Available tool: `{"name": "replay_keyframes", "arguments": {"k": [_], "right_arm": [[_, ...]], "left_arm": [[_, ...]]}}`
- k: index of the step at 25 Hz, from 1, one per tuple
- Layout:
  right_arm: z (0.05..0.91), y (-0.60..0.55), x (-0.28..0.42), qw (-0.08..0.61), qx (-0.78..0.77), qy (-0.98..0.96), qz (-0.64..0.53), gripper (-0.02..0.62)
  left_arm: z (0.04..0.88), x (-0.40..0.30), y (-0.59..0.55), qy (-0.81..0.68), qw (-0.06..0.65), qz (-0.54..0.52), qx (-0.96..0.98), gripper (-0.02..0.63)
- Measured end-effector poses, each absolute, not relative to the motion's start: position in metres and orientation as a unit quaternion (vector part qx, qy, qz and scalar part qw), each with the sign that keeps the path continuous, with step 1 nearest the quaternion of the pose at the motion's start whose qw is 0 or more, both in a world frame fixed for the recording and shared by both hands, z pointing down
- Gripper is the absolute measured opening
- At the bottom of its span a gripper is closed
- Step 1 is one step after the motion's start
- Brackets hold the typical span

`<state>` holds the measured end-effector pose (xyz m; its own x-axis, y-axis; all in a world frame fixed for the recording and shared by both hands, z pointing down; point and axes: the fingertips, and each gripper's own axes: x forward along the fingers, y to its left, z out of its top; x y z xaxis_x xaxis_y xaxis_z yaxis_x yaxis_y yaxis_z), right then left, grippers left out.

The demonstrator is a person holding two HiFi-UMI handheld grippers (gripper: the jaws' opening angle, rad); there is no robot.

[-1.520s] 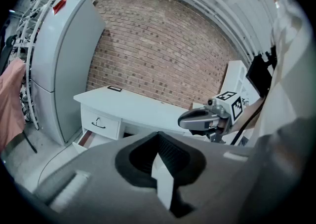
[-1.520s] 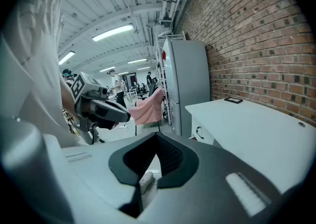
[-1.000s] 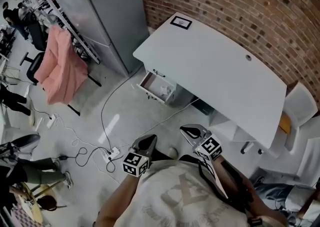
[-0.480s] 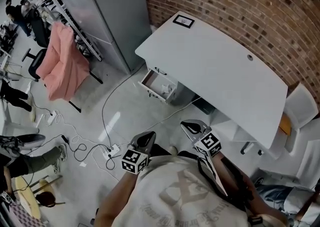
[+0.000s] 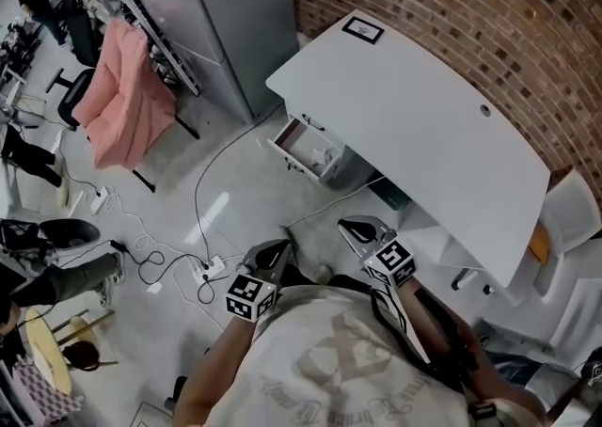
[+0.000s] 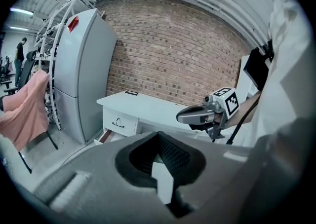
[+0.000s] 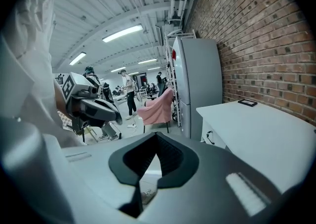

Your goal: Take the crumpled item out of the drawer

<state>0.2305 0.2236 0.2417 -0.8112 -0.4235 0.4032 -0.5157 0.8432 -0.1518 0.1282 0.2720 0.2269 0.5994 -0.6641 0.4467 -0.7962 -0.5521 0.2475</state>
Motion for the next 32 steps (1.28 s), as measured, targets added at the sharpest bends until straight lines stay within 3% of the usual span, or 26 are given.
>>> {"name": "replay_keyframes", "arguments": {"k": [32], "right_arm": [[0.245, 0.062, 0.143, 0.250, 0.319, -0.904, 0.136, 0.008]], "left_arm": [[0.243, 0.029, 0.093, -0.343, 0.246, 0.131, 0.897, 0.005]]}}
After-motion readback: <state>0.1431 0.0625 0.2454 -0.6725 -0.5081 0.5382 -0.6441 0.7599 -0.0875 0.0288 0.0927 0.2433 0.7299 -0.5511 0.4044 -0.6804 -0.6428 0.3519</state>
